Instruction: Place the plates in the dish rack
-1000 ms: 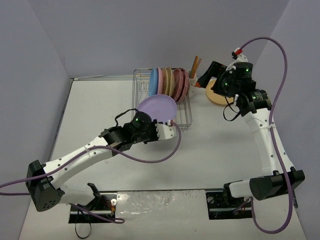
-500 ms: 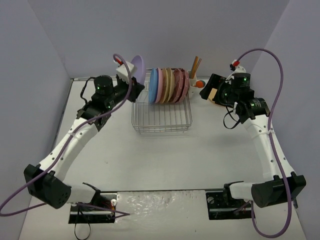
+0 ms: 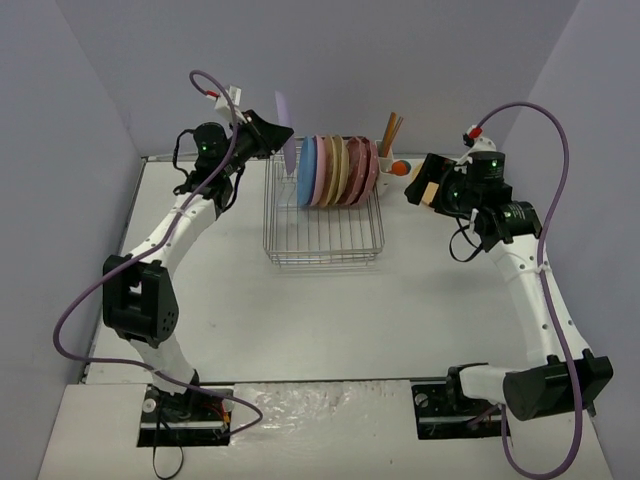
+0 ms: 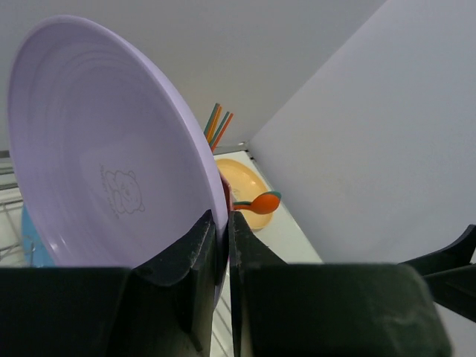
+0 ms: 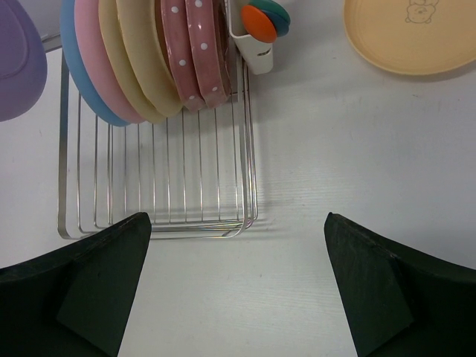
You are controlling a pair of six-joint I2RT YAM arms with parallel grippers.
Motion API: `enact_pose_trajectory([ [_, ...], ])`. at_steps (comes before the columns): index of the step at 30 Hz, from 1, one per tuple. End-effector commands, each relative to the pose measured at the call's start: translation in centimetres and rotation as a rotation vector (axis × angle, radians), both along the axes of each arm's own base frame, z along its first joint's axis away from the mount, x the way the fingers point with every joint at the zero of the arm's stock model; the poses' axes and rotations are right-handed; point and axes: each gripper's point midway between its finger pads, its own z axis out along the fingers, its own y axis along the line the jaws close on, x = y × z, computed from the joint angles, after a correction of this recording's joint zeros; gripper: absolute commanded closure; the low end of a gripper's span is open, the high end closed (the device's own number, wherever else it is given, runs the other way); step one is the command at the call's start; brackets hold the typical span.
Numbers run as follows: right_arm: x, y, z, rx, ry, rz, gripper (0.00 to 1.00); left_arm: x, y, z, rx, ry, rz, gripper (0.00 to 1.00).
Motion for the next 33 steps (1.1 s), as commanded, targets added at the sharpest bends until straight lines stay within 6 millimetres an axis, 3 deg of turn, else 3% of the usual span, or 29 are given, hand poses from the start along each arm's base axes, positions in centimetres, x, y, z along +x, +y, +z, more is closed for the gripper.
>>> enact_pose_trajectory([
  [1,0.1,-0.9,2.1,-0.023,-0.096,-0.01,0.0,-1.1,0.9,9.8,-0.158,-0.237,-0.09,1.0],
  [2,0.0,-1.0,2.0,-0.025,-0.095,-0.013,0.0,-1.1,1.2,10.3,-0.168,-0.241,-0.088,1.0],
  [6,-0.2,-1.4,1.3,-0.036,-0.083,-0.019,0.01,0.5,1.0,7.9,-0.131,-0.179,-0.125,1.0],
  [23,0.0,-2.2,-0.4,-0.06,-0.046,-0.035,0.01,3.1,-0.3,-0.3,-0.08,0.016,-0.194,1.0],
  [33,-0.1,-2.3,-1.3,-0.059,-0.029,-0.037,0.01,3.4,-0.6,-3.0,-0.107,0.068,-0.196,1.0],
])
